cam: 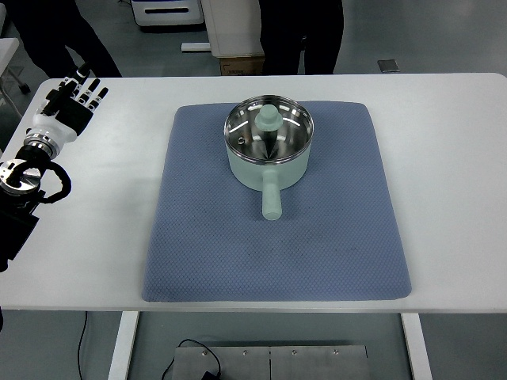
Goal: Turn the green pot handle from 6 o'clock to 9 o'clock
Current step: 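Raise the left hand from its rest pose beside the table, then swing the left hand over the pot and lower it beside the handle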
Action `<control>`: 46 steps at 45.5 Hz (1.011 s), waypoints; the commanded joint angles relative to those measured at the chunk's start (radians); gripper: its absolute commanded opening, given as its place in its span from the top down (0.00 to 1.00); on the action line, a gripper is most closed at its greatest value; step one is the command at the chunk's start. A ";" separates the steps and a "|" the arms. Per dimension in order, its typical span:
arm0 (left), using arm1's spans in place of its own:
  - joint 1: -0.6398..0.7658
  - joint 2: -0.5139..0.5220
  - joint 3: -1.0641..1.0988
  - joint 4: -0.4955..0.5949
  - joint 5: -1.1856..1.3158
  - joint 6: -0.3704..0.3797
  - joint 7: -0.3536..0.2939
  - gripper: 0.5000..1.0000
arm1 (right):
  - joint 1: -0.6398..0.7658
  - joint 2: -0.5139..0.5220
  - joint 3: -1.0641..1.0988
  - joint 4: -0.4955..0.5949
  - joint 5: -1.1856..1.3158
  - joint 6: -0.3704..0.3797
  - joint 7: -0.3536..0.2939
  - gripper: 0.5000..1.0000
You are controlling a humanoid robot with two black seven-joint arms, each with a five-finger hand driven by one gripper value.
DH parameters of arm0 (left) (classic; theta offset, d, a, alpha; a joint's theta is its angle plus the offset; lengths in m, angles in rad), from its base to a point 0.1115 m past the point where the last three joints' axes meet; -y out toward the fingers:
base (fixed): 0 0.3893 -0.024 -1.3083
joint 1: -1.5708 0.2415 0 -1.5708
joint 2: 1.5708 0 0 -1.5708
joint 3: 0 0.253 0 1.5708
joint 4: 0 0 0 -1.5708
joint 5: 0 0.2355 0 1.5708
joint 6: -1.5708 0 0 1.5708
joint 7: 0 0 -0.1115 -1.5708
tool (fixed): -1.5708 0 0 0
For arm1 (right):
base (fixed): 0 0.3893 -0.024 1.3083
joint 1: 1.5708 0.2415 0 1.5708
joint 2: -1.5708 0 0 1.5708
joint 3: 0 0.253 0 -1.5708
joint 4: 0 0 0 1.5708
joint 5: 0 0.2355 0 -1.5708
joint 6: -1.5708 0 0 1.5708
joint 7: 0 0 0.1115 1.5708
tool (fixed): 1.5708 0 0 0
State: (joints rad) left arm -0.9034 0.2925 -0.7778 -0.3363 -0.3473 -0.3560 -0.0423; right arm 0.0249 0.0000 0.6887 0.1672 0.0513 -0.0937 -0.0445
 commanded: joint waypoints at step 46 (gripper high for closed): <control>-0.545 -0.213 0.658 -0.406 0.346 0.017 0.032 0.00 | 0.000 0.000 0.000 0.000 -0.001 0.000 -0.002 0.00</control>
State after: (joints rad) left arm -1.4162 0.0825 -0.1950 -0.6935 -0.0024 -0.3377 -0.0104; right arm 0.0245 0.0000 0.6888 0.1671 0.0515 -0.0934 -0.0446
